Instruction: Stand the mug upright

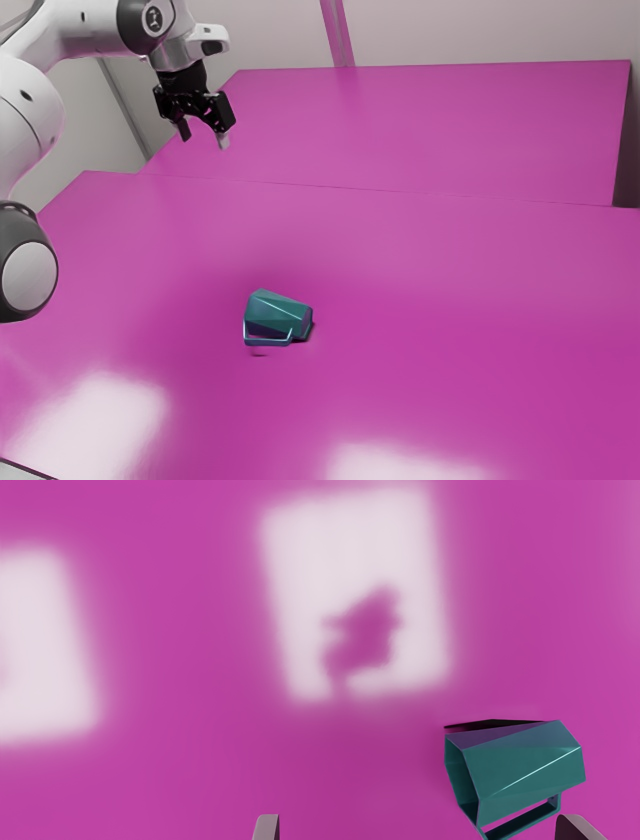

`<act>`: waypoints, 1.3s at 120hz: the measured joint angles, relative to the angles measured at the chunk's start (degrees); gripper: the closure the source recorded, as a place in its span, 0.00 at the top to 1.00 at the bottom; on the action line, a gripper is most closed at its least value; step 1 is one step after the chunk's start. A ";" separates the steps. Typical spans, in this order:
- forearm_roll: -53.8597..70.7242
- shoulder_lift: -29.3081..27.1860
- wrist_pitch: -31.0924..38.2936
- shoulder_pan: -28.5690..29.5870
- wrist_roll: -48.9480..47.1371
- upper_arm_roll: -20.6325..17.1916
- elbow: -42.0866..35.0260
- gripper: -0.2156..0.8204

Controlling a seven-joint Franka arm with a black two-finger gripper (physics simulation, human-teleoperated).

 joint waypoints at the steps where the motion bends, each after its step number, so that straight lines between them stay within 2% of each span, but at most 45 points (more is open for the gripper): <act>1: -0.01 -0.01 0.00 0.02 0.00 0.00 0.00 0.79; 40: -1.27 -1.22 0.31 0.68 0.01 0.06 -2.14 0.79; 68: -6.62 -10.25 5.62 1.08 -0.03 0.00 -23.81 0.79; 79: -10.83 -11.76 7.51 0.81 0.06 2.01 -30.06 0.79; 103: -20.80 -12.08 10.52 2.19 1.75 5.14 -39.07 0.79; 136: -33.20 -10.51 14.97 4.58 6.65 5.50 -47.20 0.79; 156: -38.67 -8.39 17.75 4.54 9.99 5.52 -48.95 0.79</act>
